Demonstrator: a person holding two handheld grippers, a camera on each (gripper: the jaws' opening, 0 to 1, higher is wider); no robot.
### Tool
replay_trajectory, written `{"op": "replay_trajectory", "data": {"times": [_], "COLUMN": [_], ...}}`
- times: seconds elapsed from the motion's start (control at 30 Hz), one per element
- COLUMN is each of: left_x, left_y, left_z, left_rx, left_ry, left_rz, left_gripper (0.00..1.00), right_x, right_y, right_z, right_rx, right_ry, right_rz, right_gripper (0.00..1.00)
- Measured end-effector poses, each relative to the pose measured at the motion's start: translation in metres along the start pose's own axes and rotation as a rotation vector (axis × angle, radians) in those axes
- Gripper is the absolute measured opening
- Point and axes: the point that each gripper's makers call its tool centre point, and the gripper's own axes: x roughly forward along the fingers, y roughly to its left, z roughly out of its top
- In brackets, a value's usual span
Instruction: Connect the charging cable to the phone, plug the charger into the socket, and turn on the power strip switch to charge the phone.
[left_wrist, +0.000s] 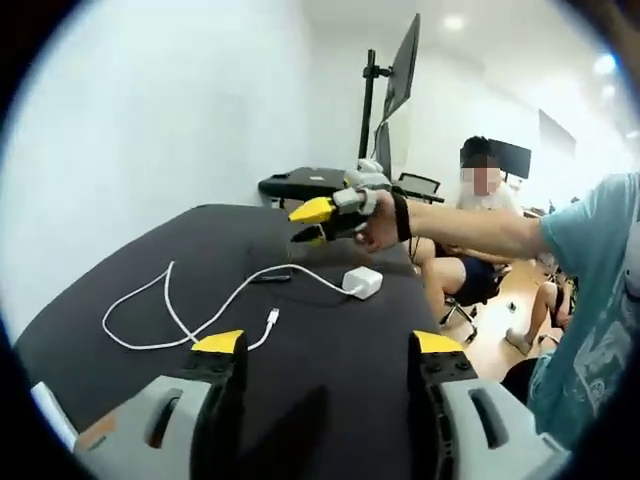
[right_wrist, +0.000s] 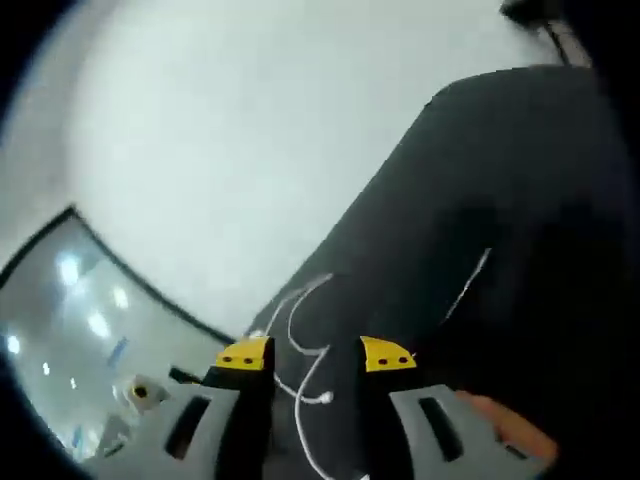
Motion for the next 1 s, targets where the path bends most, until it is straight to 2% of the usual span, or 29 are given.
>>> {"op": "replay_trajectory", "data": {"times": [0.1,0.23,0.3,0.37,0.4,0.43,0.53,0.7,0.73,0.9,1.0], "left_x": [-0.006,-0.014,-0.017,-0.019,-0.021,-0.022,-0.028,-0.041,-0.045,-0.058,-0.067], "left_y": [-0.002,-0.003,-0.002,-0.003,-0.003,-0.005,-0.006,-0.001,-0.001,0.002,0.002], "left_z": [-0.001,-0.005,-0.005,-0.006,-0.007,-0.008,-0.008,-0.002,0.0,0.006,0.01], "left_rx": [0.001,0.004,0.001,0.002,0.003,0.005,0.011,0.012,0.012,0.02,0.025], "left_ry": [0.003,0.012,0.011,0.01,0.01,0.012,0.013,-0.011,-0.019,-0.041,-0.057], "left_rz": [0.011,0.022,0.027,0.03,0.031,0.033,0.035,0.049,0.053,0.071,0.082], "left_gripper": [0.6,0.6,0.6,0.6,0.6,0.6,0.6,0.6,0.6,0.59,0.59], "right_x": [0.008,0.02,0.026,0.027,0.027,0.027,0.029,0.022,0.018,0.015,0.018], "right_y": [0.013,0.01,0.011,0.013,0.008,0.011,0.018,0.053,0.066,0.108,0.132], "right_z": [-0.021,-0.041,-0.051,-0.054,-0.049,-0.047,-0.038,-0.042,-0.048,-0.073,-0.081], "right_rx": [-0.066,-0.155,-0.191,-0.21,-0.218,-0.211,-0.19,-0.305,-0.334,-0.357,-0.363], "right_ry": [0.117,0.203,0.242,0.243,0.238,0.241,0.227,0.187,0.171,0.186,0.185], "right_rz": [0.029,-0.04,-0.044,-0.063,-0.081,-0.068,-0.04,0.02,0.039,0.085,0.116], "right_gripper": [0.27,0.27,0.27,0.16,0.05,0.03,0.01,0.01,0.01,0.01,0.01]}}
